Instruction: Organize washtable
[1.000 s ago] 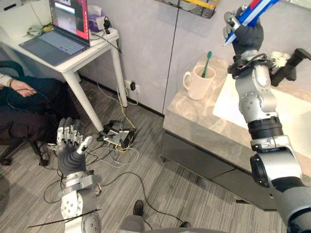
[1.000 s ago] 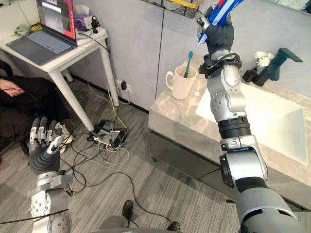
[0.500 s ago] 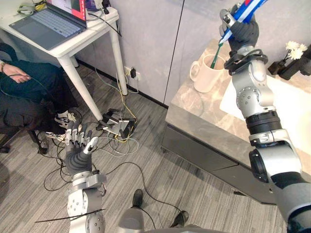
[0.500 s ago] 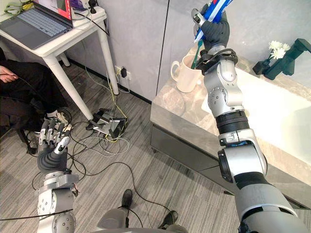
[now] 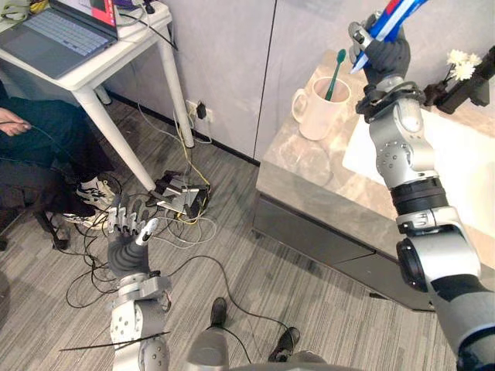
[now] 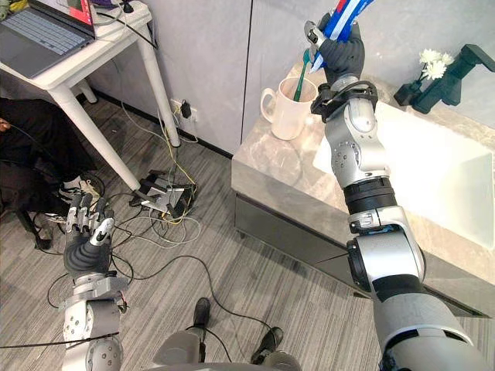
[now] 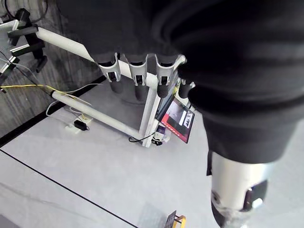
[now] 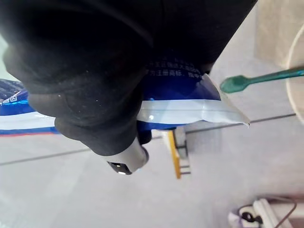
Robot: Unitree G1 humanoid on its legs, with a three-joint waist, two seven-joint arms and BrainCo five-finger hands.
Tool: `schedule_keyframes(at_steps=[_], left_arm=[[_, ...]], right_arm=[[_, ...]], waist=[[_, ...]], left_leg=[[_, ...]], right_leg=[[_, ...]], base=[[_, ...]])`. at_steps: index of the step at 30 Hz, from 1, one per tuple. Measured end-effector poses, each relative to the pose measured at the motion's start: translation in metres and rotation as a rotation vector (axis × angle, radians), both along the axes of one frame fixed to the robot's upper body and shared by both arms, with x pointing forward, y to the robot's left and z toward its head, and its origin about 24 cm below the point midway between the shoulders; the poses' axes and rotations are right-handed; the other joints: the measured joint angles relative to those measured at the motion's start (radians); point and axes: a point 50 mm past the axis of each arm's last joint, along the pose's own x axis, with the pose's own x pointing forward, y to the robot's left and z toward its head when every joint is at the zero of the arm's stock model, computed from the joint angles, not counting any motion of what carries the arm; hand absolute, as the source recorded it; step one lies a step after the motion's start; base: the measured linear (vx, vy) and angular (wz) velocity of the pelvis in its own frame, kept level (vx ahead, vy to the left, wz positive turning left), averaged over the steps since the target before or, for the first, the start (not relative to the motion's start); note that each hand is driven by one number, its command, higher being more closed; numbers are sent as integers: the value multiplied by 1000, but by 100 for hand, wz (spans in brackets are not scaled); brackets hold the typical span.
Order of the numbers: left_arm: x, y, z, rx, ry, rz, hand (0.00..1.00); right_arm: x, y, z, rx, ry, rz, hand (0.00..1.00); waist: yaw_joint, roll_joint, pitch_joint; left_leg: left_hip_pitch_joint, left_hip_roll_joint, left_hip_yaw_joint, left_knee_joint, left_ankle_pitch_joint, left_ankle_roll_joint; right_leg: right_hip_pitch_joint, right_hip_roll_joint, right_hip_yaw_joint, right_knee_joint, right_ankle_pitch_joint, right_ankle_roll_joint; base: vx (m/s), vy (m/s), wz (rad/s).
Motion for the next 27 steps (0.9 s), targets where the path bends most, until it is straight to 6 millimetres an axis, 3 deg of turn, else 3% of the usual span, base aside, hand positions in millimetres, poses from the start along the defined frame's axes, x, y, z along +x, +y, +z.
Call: schedule_keyframes(at_steps=[6,27], left_arm=[[0,0,-1,-1,3,1,0],[0,1,-1,-2,3,6,0]], right_arm=[[0,-4,-12,-14,30,-25,100],[-1,-15,-17,11,40,-75,100]], waist=[[0,0,2],[1,1,25]], left_leg=[[-2,0,0,0,0,0],[-20,-3,-5,0,0,0]], right_leg=[[-2,0,0,0,0,0],[-19,-5,0,9,0,0]], base=[[0,0,0],[8,2,0]])
